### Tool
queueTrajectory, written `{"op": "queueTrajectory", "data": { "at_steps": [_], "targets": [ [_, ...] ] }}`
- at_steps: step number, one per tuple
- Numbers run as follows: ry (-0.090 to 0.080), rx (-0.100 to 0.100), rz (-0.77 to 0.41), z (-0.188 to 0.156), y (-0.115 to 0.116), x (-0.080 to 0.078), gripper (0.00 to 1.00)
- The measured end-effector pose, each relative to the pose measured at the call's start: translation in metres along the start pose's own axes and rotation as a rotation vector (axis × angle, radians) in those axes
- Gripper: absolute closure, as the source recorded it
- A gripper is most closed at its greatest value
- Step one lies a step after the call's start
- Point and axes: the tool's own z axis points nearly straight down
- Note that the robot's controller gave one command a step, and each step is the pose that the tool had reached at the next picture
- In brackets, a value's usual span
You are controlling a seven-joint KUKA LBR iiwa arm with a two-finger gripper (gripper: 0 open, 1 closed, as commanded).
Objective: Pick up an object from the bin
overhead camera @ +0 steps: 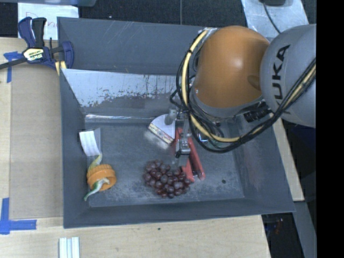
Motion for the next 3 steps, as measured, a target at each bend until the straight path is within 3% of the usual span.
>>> {"op": "queueTrajectory", "data": {
  "at_steps": [1, 2, 3],
  "targets": [
    [-0.007, -0.001, 0.003, -0.004, 0.000, -0.002, 0.00],
    [-0.012, -0.002, 0.056, 0.092, -0.013, 0.023, 0.00],
    [-0.014, -0.003, 0.084, 0.104, -0.016, 0.036, 0.00]
  ]
}}
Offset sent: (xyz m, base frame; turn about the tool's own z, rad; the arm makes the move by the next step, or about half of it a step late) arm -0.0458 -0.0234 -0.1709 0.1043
